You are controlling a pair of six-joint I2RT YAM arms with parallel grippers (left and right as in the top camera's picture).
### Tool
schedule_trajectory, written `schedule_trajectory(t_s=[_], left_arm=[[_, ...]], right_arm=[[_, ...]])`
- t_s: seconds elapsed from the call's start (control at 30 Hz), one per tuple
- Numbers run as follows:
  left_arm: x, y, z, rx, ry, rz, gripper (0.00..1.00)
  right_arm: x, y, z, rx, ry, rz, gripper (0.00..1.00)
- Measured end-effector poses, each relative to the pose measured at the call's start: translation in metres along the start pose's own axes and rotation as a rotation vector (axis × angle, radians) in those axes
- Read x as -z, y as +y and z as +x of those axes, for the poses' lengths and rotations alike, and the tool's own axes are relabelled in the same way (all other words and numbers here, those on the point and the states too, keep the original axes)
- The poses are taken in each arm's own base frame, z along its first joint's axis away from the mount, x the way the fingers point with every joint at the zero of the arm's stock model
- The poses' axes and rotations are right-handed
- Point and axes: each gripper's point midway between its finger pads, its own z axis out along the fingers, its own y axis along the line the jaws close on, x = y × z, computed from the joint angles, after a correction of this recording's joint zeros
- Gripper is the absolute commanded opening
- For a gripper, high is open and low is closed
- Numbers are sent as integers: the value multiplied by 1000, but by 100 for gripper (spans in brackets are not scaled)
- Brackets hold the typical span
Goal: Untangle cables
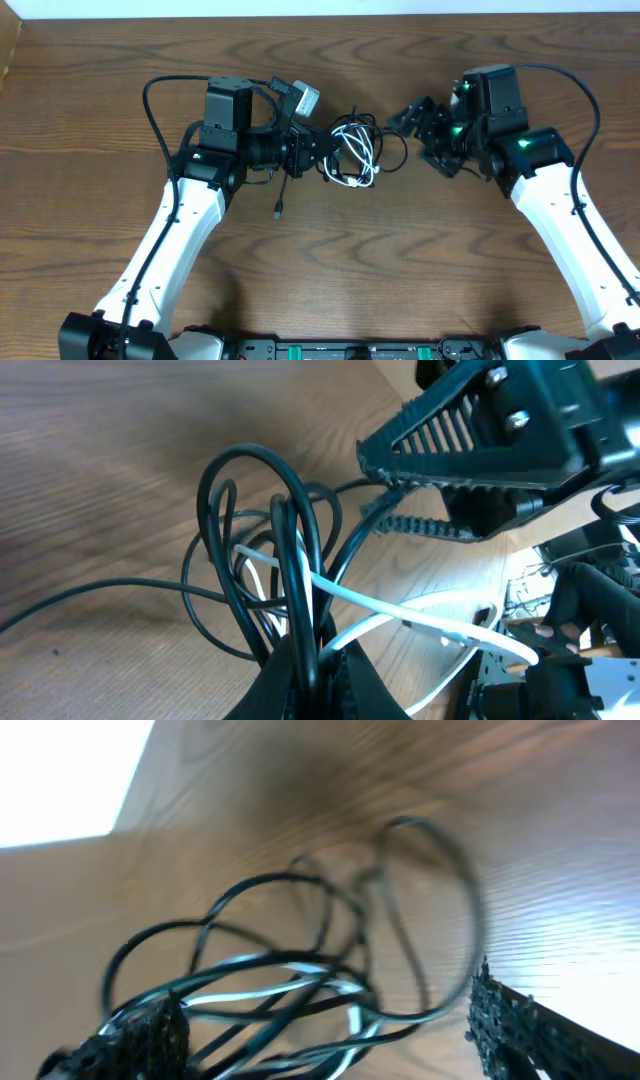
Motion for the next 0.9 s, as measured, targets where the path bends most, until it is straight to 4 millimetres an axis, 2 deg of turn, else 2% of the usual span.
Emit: schedule_trajectory(t_s=[0.13,0.33,0.4,0.47,0.63,0.77,0.9], left_arm=[[0,-9,1,-39,4,52,7],[1,-15,5,-160,11,92,8],[0,-11,6,-191,17,64,8],[0,4,8,-216,28,-22,8],[3,33,9,-303,59,-184,8],[5,38,13,-372,84,-213,8],[1,28,14,-447,85,-153,8]], right_arm=[[1,21,3,13,31,-98,84],[3,34,4,-7,52,-154,81],[4,39,6,-3,68,-179,80],[6,45,15,-2,120,-215,78],[8,49,21,0,156,-239,79],[10,56,11,15,119,-268,79],[8,52,0,-1,62,-243,77]])
